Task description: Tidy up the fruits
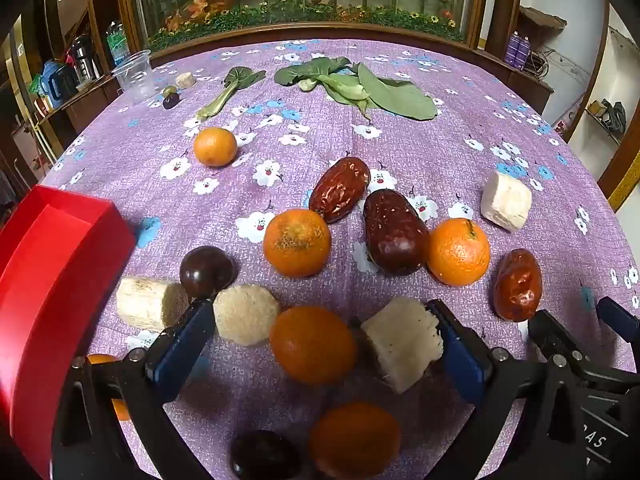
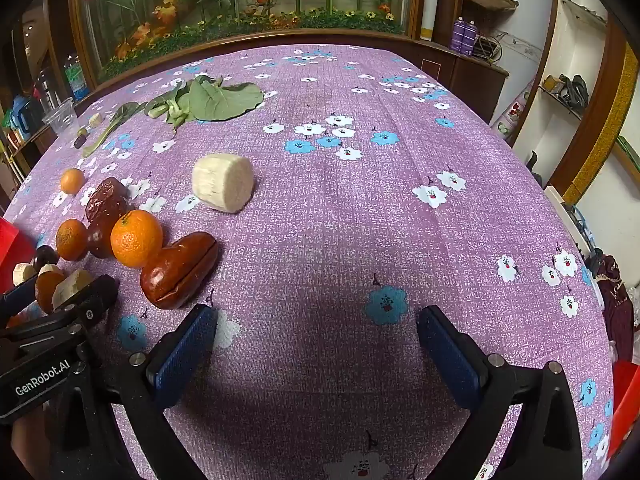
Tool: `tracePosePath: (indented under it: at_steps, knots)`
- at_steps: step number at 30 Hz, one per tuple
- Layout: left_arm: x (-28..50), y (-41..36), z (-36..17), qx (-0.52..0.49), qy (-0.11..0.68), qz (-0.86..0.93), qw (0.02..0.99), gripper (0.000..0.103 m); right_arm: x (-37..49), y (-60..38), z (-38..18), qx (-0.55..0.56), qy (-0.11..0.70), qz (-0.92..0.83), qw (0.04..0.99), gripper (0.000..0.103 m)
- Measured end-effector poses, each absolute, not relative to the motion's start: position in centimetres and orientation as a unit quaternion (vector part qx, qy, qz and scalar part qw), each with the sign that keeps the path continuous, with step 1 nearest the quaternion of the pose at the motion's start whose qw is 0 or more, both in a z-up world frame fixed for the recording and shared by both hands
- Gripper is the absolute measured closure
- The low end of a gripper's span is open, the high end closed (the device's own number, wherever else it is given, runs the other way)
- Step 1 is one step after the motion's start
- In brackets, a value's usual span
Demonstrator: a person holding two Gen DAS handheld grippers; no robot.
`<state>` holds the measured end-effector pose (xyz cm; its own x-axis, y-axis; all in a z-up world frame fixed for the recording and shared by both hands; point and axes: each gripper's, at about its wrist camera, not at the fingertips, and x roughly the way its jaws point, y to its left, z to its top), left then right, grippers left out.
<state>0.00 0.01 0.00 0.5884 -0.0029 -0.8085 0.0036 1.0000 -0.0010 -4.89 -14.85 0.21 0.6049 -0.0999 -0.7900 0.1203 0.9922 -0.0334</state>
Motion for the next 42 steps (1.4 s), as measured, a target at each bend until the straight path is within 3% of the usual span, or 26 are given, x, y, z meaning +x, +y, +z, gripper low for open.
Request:
tracePosePath:
  at_steps: [24, 34, 35, 37, 42]
  knots:
    - [0.0, 0.0, 0.0, 0.001, 0.455, -0.002, 0.891, 0.0, -4.8, -15.1, 0.1, 0.021, 0.452, -0.057, 0.89, 0.001]
    - [-0.9, 0.3, 0.4, 0.032, 0.486, -0.08, 0.87, 0.0, -4.3, -15.2, 0.2, 0.019, 0.465, -0.054, 0.884, 0.001]
    - [-1.2, 0.6, 0.6, 0.022, 0.489, -0.09, 0.867, 0.002, -4.5, -15.0, 0.4, 0.013, 0.46, -0.059, 0.886, 0.001]
    - [-1.9, 1.5, 1.5, -0.001, 0.484, -0.107, 0.869, 0.018, -5.3, -14.7, 1.1, 0.002, 0.443, -0.065, 0.894, 0.003]
    - [-5.1, 4.8, 7.2, -0.019, 0.397, -0.1, 0.912, 0.018, -7.9, -13.4, 4.8, -0.019, 0.383, -0.054, 0.922, 0.003]
